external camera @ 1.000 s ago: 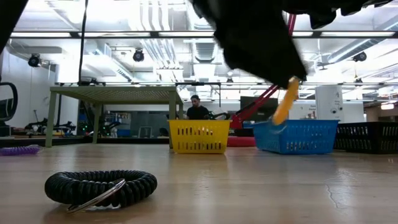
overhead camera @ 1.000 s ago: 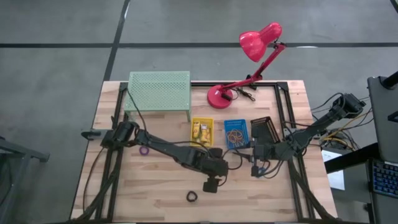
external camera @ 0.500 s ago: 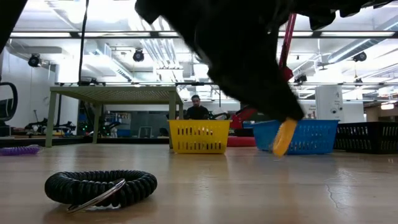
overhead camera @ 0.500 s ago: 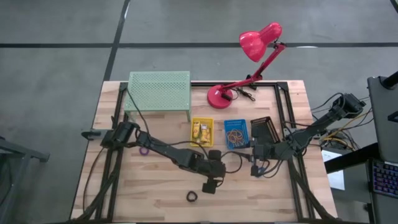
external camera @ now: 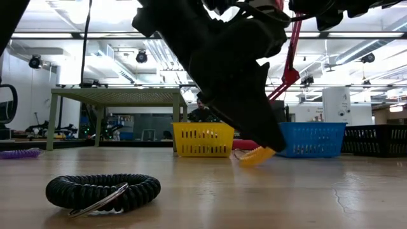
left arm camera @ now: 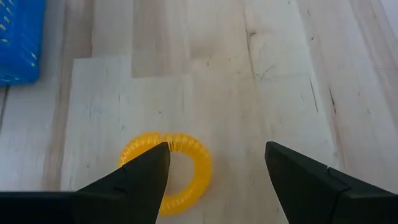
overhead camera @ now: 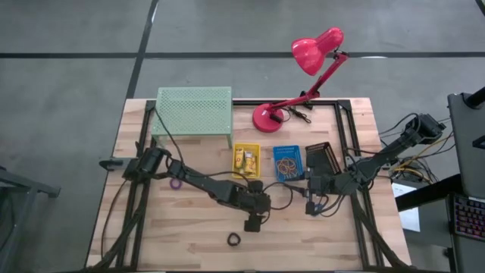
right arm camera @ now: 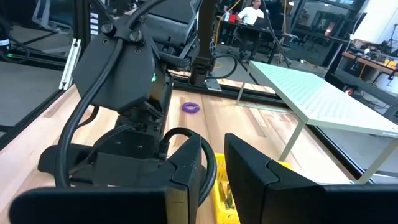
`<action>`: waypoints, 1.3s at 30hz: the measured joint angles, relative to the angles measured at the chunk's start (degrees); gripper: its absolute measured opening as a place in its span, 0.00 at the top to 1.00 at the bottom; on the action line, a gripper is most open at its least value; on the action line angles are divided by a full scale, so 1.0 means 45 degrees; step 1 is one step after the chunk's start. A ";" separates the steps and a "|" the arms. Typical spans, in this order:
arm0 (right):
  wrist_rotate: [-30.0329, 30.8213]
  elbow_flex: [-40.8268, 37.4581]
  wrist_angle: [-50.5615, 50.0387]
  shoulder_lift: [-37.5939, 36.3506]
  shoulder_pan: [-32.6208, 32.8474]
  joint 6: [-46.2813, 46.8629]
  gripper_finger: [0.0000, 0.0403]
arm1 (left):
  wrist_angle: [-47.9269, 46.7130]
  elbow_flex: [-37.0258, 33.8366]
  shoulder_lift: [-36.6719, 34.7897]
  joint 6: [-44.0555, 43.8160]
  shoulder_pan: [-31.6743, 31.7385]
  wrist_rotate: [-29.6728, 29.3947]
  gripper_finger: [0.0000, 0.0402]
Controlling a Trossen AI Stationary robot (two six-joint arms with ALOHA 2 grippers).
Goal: Pick & Place Office Desk Supplies
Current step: Put the yellow spring keychain into the black basket
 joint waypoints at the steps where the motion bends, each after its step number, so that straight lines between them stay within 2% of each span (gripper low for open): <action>1: 0.0000 0.0000 0.0000 0.0000 0.0003 0.0000 0.83 | -0.0185 0.0071 0.0000 -0.0018 0.0004 0.0000 0.34; 8: 0.0000 0.0000 0.0005 0.0000 0.0008 -0.0001 0.83 | -0.3862 0.1363 0.0000 -0.1727 0.0217 0.0062 0.34; 11: 0.0000 0.0000 0.0005 0.0000 0.0008 0.0000 0.83 | -0.4685 0.1930 -0.0003 -0.1800 0.0337 0.0578 0.34; 14: 0.0000 0.0000 0.0010 0.0000 0.0008 0.0000 0.83 | -0.4071 0.2134 -0.0133 -0.0073 0.0195 0.0599 0.34; 17: -0.0005 0.0000 0.0024 0.0000 0.0008 0.0000 0.83 | -0.3050 0.2047 -0.0204 0.1072 -0.0062 0.0028 0.34; 22: 0.0000 0.0000 0.0021 0.0000 0.0008 0.0000 0.83 | -0.3004 0.2146 -0.0400 0.0867 -0.0241 -0.0075 0.34; 26: -0.0055 0.0000 0.0125 -0.0010 0.0013 0.0000 0.83 | -0.2709 0.2038 -0.0869 0.1058 -0.0537 -0.1115 0.34; 31: 0.0056 -0.0010 -0.0014 0.0015 -0.0011 0.0000 0.83 | -0.2885 0.1389 -0.0779 0.0088 -0.0268 -0.1378 0.34; 35: -0.0019 -0.0010 0.0029 0.0010 0.0013 0.0000 0.83 | -0.2672 0.1528 -0.1062 0.0237 -0.0478 -0.1527 0.34; 39: 0.0000 -0.0005 0.0013 0.0013 0.0008 -0.0002 0.83 | -0.2404 0.1551 -0.1286 0.0722 -0.0794 -0.2629 0.34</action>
